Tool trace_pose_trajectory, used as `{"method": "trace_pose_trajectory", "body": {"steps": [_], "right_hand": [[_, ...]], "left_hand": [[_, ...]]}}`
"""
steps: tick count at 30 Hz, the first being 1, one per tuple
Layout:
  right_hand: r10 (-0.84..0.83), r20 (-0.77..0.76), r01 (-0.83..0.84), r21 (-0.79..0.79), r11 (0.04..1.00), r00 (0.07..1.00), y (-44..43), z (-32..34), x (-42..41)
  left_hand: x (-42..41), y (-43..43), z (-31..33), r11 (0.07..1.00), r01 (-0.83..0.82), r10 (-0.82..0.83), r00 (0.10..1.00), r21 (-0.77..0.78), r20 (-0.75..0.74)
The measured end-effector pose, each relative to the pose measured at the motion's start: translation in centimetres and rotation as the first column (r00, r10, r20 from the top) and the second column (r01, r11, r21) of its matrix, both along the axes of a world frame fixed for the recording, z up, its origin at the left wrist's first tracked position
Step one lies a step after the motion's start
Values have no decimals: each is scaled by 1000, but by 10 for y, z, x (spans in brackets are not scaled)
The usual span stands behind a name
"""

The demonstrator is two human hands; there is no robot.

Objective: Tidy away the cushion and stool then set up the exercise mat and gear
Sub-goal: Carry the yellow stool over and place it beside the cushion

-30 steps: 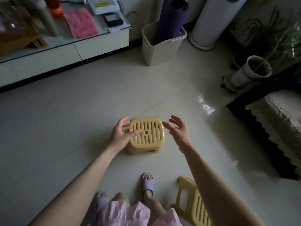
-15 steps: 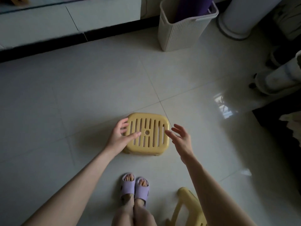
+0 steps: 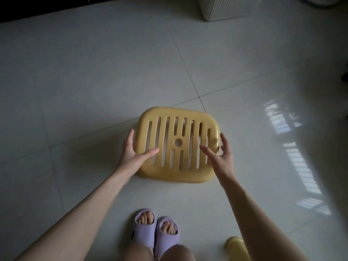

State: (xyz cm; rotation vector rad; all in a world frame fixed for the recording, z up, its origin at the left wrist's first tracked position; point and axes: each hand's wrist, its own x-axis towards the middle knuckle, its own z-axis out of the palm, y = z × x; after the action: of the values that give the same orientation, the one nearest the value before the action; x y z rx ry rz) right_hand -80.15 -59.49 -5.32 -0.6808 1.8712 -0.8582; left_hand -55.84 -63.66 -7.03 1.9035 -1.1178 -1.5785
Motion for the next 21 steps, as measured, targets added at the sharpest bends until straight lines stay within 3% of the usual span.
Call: {"method": "trace_pose_trajectory", "body": {"steps": [6,13,18,21], "right_hand": [[28,-47,-31,-53,998,998,-9,-56,-10],[68,-27,-70,-74,995,997,-20,-72,-23],[69,-11,-70,-91,993,998,-20,-41,-14],[90,-22,-91,-85,992,996,-21,19,-2]], "left_hand": [[2,-11,-51,998,38,-40,999,-47,-37],[2,-19,-73,985,12,-15,1000,-171,-16],[13,-18,-34,984,-11,7,1000,-180,-23],[27,-13,32,984,-23,26,1000,-179,11]]}}
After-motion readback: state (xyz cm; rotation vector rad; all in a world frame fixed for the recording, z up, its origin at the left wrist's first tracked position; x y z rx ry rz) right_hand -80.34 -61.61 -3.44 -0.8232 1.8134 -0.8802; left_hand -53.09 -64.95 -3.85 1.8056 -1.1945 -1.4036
